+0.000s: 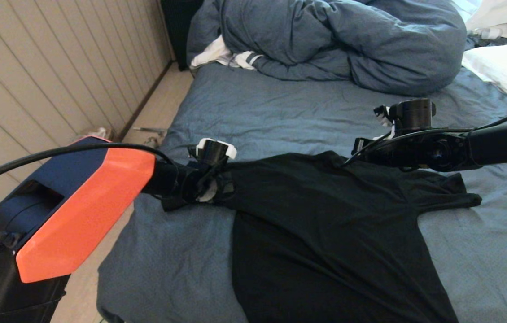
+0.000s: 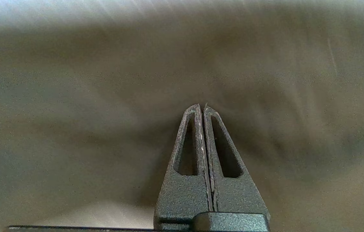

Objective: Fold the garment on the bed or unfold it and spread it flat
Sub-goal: Unford the black T-shirt

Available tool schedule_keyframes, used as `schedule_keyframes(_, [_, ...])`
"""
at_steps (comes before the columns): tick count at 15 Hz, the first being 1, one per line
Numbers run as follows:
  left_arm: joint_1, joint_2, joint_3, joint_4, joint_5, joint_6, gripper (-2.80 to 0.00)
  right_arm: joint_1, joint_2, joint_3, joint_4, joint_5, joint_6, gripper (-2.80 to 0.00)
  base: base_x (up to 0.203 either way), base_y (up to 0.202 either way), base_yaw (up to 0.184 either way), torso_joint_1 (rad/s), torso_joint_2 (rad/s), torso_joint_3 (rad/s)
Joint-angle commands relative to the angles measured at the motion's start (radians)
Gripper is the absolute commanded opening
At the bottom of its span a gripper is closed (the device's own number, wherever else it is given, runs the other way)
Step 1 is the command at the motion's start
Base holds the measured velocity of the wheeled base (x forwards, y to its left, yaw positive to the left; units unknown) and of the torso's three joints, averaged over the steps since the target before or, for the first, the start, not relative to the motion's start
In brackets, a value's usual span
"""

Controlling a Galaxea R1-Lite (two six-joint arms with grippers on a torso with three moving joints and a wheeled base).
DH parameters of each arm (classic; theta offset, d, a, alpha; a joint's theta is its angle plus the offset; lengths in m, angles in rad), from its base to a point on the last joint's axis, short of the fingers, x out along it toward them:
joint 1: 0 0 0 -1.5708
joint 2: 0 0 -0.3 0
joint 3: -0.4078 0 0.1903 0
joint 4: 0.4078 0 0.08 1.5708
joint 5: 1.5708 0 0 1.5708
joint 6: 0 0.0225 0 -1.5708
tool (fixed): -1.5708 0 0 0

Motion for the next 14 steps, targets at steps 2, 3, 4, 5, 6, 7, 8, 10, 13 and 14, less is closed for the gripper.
schedule_keyframes(2, [0.051,0.027,-0.125,0.029,0.003,-0.003,-2.8,0.0,-0.003,0.002,-0.003,0.001,0.002,-2.8,0.0,0.0,0.0,0.0,0.0,0.0])
schedule_keyframes(3, [0.065,0.037,-0.174,0.062,0.0,-0.001,-2.8,0.0,-0.001,0.002,-0.003,0.001,0.001,-2.8,0.0,0.0,0.0,0.0,0.0,0.0])
schedule_keyframes(4, [0.082,0.055,-0.199,0.086,-0.006,0.002,-2.8,0.0,0.003,0.0,-0.003,0.0,0.0,-2.8,0.0,0.0,0.0,0.0,0.0,0.0])
schedule_keyframes(5, [0.087,0.06,-0.199,0.089,-0.021,0.003,-2.8,-0.001,0.003,0.0,-0.003,0.001,0.0,-2.8,0.0,0.0,0.0,0.0,0.0,0.0])
schedule_keyframes(6, [0.087,0.059,-0.197,0.094,-0.024,0.002,-2.8,-0.001,0.003,-0.001,-0.003,-0.001,0.0,-2.8,0.0,0.0,0.0,0.0,0.0,0.0])
schedule_keyframes(7, [0.087,0.049,-0.195,0.098,-0.025,-0.001,-2.8,-0.001,0.002,-0.001,-0.003,-0.001,0.002,-2.8,0.0,0.0,0.0,0.0,0.0,0.0])
schedule_keyframes(8, [0.087,0.03,-0.186,0.1,-0.024,-0.005,-2.8,-0.003,0.0,-0.001,-0.003,0.0,0.002,-2.8,0.0,0.0,0.0,0.0,0.0,0.0])
schedule_keyframes(10, [0.087,-0.036,-0.156,0.11,-0.025,-0.007,-2.8,-0.006,0.0,-0.003,-0.004,0.001,0.002,-2.8,0.0,0.0,0.0,0.0,0.0,0.0])
schedule_keyframes(13, [0.09,-0.131,-0.075,0.149,-0.053,-0.008,-2.8,-0.009,0.005,-0.004,-0.003,0.001,0.0,-2.8,0.0,0.0,0.0,0.0,0.0,0.0])
schedule_keyframes(14, [0.088,-0.143,-0.021,0.152,-0.073,-0.009,-2.8,-0.007,0.005,-0.004,-0.004,-0.001,0.0,-2.8,0.0,0.0,0.0,0.0,0.0,0.0])
